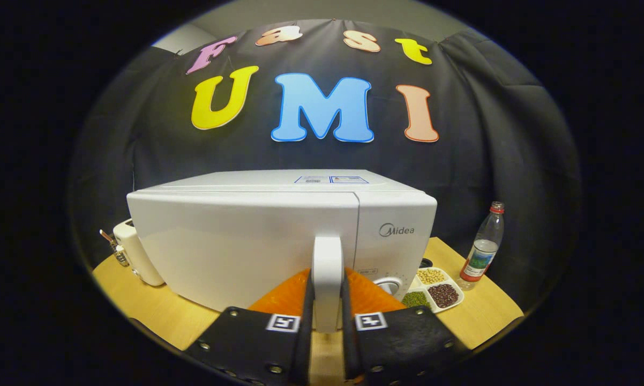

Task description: Open the microwave, put the food inside, and close the microwave door.

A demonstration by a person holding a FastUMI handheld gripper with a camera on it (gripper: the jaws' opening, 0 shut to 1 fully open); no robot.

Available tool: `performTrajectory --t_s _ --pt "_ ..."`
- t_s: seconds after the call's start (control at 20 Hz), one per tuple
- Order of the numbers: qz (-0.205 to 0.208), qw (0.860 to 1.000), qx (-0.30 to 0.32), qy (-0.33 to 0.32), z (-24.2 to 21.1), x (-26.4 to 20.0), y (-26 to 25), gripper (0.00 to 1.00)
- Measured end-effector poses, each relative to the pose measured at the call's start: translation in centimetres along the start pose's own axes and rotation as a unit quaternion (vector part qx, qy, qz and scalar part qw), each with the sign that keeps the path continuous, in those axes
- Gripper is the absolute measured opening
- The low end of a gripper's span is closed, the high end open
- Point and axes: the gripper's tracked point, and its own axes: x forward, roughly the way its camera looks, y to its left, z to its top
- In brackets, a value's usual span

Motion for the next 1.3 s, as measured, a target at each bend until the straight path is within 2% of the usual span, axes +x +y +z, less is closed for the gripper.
performTrajectory --t_s 0.05,0.1,0.15,0.2,0.4,0.65,0.9,1.3 --pt "0.002 1.000 0.003 0.005 -0.1 0.5 -0.2 0.22" --pt "0.005 1.000 0.005 0.010 0.0 0.4 -0.2 0.15" --pt "0.009 1.000 0.004 0.020 -0.3 0.2 0.1 0.15" --pt "0.014 1.000 -0.002 0.023 -0.1 0.0 0.1 0.10" --pt "0.031 0.999 -0.030 0.018 -1.1 -4.0 1.0 0.10" --pt "0.046 0.998 -0.024 0.035 -2.6 -8.5 2.8 0.09" --pt "0.090 0.994 -0.022 0.049 -3.7 -13.5 5.7 0.20" --pt "0.114 0.992 -0.023 0.047 -5.3 -19.4 10.9 0.19"
